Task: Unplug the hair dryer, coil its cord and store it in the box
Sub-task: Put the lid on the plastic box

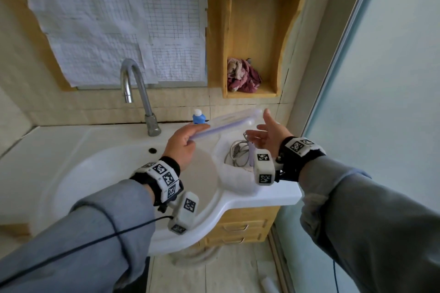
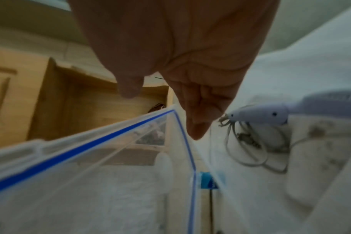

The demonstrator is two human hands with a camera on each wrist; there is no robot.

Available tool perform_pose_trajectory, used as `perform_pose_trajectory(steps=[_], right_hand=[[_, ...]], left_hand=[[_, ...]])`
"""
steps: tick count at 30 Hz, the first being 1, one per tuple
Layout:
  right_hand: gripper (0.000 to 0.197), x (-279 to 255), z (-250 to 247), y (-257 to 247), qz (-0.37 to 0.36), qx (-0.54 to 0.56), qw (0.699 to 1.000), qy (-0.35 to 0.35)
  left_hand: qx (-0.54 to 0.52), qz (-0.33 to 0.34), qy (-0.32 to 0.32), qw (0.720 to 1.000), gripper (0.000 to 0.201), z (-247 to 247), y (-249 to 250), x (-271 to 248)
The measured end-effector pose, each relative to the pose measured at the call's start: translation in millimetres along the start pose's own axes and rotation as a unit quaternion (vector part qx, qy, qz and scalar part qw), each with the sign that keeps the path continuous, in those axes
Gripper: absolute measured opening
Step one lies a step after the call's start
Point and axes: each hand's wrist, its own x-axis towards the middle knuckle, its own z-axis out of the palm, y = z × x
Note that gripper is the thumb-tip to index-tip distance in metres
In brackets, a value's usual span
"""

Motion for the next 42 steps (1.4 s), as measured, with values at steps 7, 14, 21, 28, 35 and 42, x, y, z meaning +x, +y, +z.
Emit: perform_pose_trajectory(steps=[7,14,21,28,35,42], right_hand=[[0.017,-9.8,-1.7,-7.0,0.005,0.038,0.999,-0.037],[0.038,3.3,-8.5,14.6,-0.016,0.022,0.999,0.046],[0.057,3.1,-27.3,20.7,-0.027,-0.342,0.930,0.134],[0.047,8.1,-26.0,28.5,-0.006,-0.367,0.914,0.171],[0.047,6.7,-32.9,30.2,-0.004,-0.326,0.929,0.172],[0.054,-3.0,-29.5,37.7,-0.007,-0.288,0.941,0.179]], left_hand=[[0.066,0.023,-0.070,0.995,0.071,4.3,1.1,12.2],[0.153,-0.123,-0.137,0.971,0.074,27.3,-8.2,25.0],[0.159,-0.150,-0.208,0.953,0.077,44.1,-17.5,31.6],[0.048,-0.214,-0.210,0.953,0.065,47.7,-8.6,31.3],[-0.003,-0.205,-0.157,0.966,0.052,50.2,-3.7,27.5],[-0.019,-0.228,-0.158,0.960,0.053,50.3,-2.7,29.7]])
